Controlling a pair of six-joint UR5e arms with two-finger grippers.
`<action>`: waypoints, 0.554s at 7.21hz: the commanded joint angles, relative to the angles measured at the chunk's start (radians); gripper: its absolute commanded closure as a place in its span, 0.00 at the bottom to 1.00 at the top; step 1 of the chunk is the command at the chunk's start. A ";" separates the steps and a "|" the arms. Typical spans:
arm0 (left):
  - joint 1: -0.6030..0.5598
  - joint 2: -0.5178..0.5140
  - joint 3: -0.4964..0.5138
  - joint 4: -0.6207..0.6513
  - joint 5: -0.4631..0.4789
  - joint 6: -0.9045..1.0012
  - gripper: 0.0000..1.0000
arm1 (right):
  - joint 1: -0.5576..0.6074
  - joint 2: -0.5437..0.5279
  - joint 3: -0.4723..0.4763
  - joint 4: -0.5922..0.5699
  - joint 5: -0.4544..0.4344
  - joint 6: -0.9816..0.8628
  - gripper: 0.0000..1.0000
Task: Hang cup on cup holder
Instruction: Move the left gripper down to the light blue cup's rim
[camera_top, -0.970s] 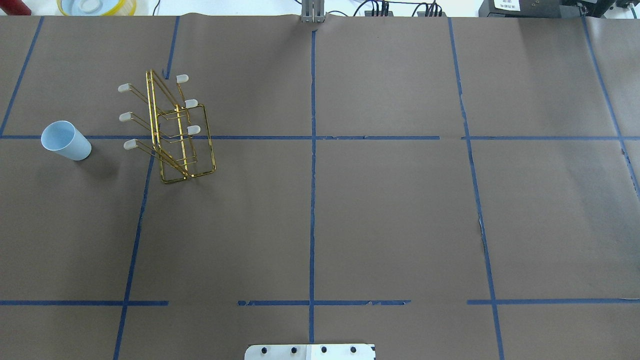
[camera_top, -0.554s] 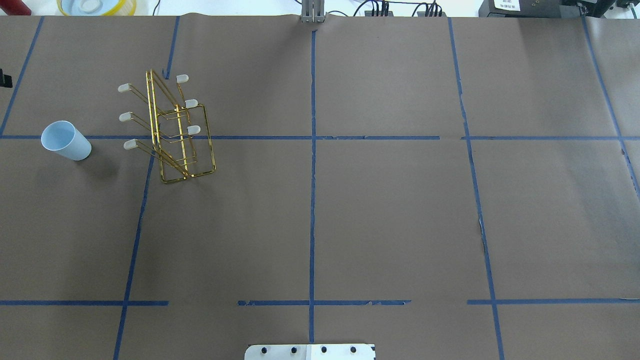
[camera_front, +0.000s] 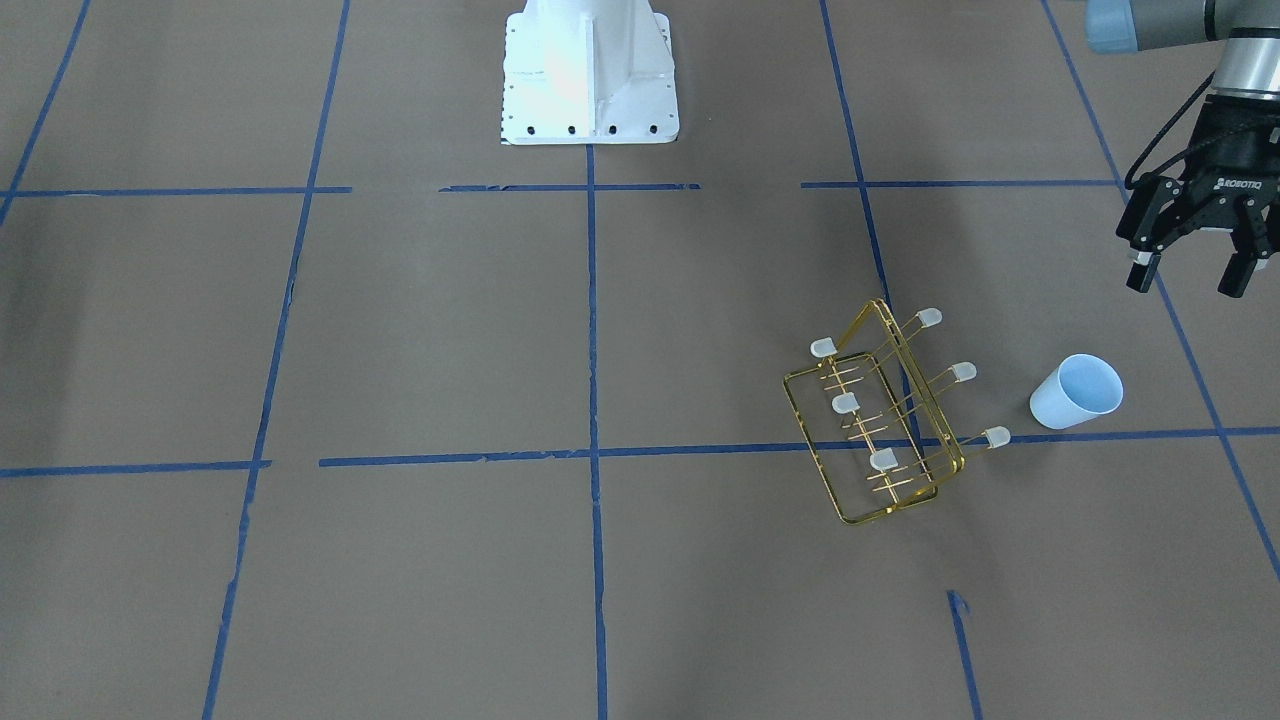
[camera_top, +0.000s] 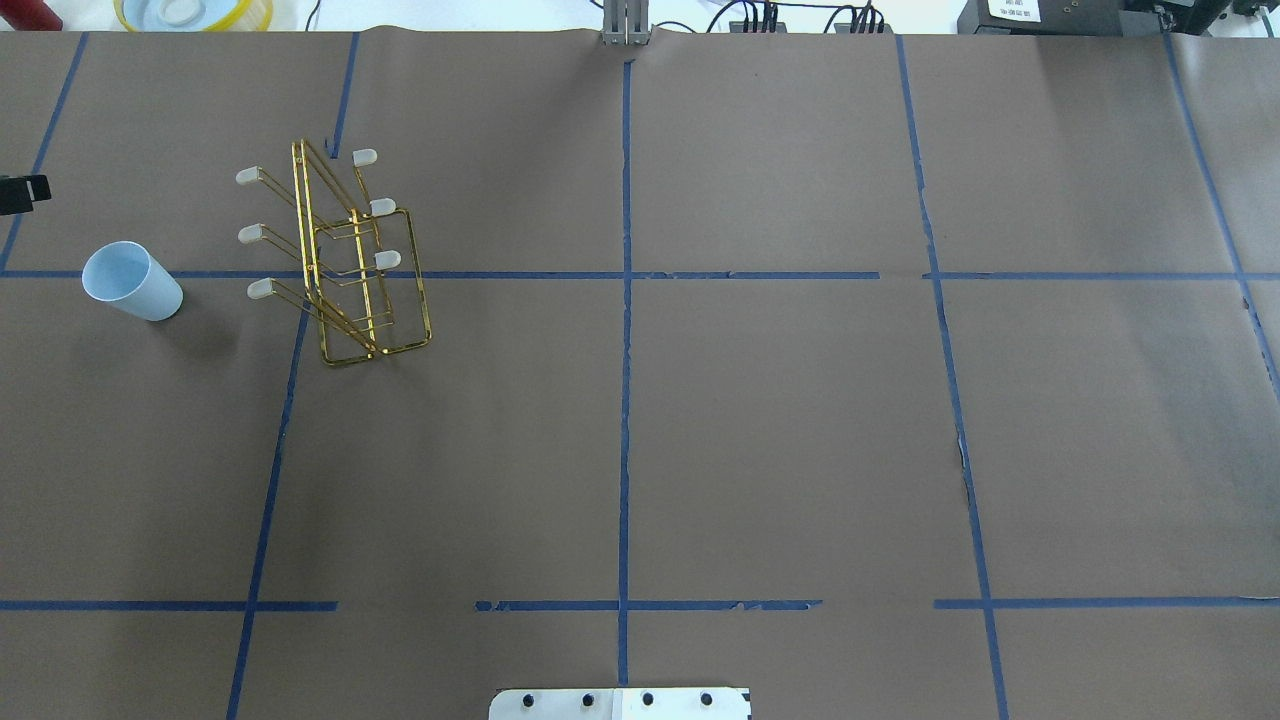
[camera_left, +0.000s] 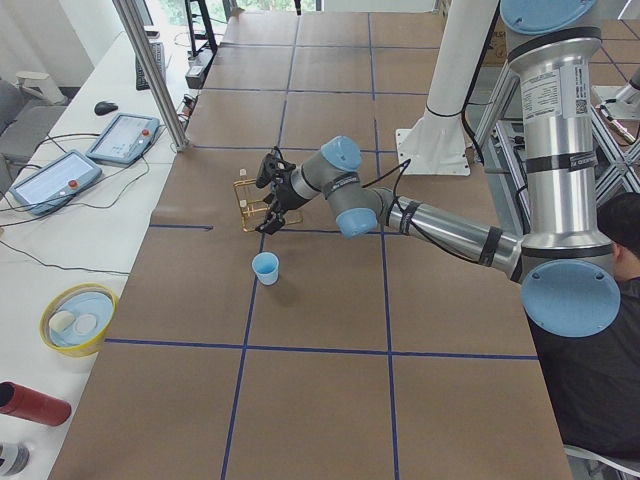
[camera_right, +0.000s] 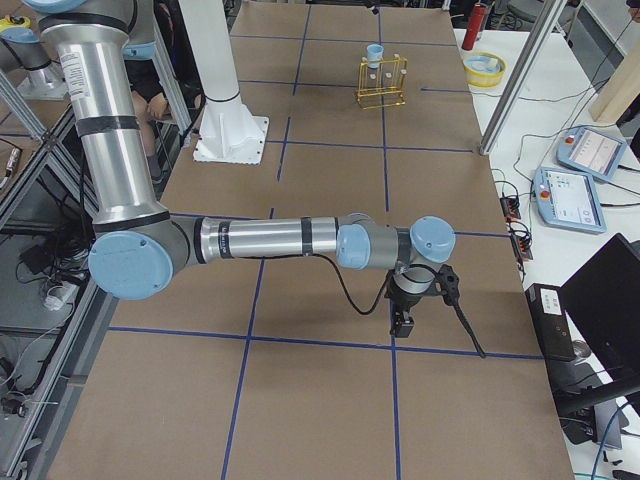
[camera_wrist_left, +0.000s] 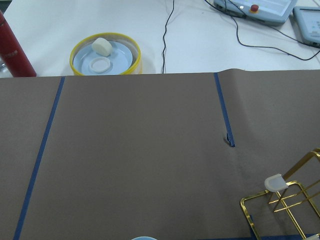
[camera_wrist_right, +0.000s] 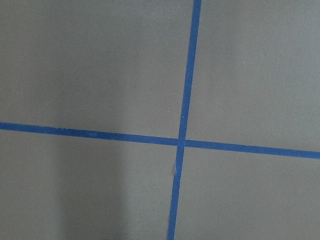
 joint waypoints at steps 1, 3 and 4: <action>0.058 0.044 0.005 -0.055 0.148 -0.022 0.00 | 0.000 0.000 0.000 0.000 0.000 0.000 0.00; 0.208 0.079 0.005 -0.111 0.324 -0.192 0.00 | 0.000 0.000 0.000 0.000 0.000 0.000 0.00; 0.268 0.108 0.012 -0.151 0.404 -0.246 0.00 | 0.000 0.000 0.000 0.000 0.000 0.000 0.00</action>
